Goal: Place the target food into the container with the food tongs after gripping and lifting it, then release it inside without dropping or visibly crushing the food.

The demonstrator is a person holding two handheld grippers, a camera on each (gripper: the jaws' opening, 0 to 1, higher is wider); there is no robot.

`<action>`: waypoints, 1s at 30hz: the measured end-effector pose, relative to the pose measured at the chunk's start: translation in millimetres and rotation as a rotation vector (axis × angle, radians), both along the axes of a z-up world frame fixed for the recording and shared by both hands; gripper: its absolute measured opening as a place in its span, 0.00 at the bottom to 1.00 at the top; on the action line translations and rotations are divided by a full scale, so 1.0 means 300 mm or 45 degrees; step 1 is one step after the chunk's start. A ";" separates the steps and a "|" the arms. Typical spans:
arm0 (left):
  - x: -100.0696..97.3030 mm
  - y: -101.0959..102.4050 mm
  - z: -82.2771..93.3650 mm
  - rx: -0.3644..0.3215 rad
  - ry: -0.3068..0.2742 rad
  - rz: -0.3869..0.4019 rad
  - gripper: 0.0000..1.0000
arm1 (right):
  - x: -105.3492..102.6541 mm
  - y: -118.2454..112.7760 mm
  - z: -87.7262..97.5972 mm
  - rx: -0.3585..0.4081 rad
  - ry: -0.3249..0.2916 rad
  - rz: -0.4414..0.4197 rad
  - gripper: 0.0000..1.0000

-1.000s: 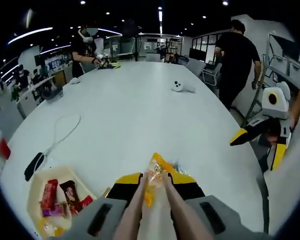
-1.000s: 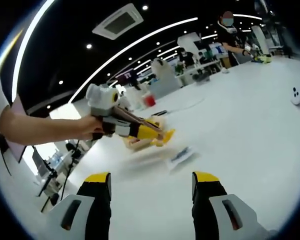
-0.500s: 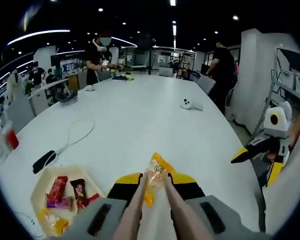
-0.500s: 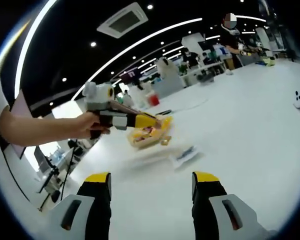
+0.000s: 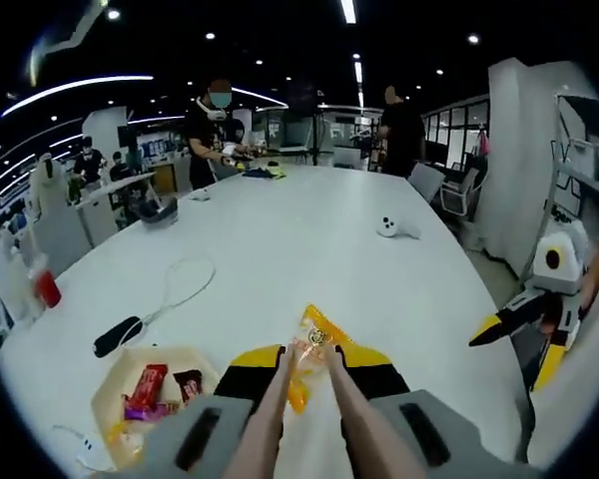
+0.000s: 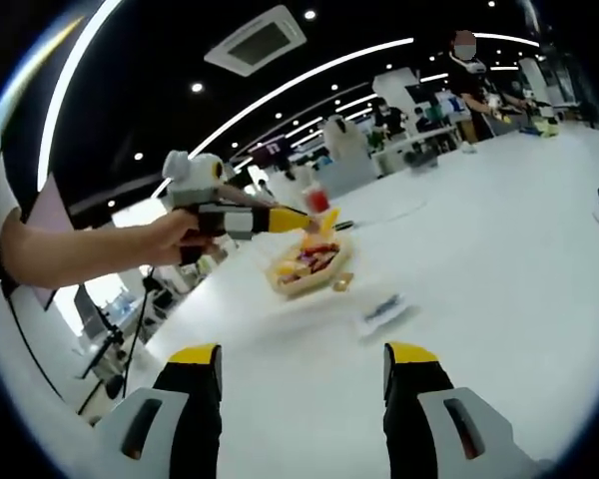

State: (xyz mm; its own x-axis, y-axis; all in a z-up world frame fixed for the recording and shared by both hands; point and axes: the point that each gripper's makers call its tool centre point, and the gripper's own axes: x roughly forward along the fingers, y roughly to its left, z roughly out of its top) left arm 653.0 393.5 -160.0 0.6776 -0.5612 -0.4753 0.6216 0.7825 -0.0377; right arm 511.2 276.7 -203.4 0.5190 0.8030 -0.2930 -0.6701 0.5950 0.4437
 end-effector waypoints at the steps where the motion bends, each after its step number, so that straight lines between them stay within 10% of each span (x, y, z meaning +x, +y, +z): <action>1: 0.006 0.007 0.013 -0.016 -0.008 0.015 0.18 | 0.000 -0.001 0.005 -0.002 -0.005 0.002 0.66; 30: 0.104 0.280 0.279 0.026 -0.204 0.316 0.18 | -0.042 -0.004 0.081 0.031 -0.085 -0.007 0.66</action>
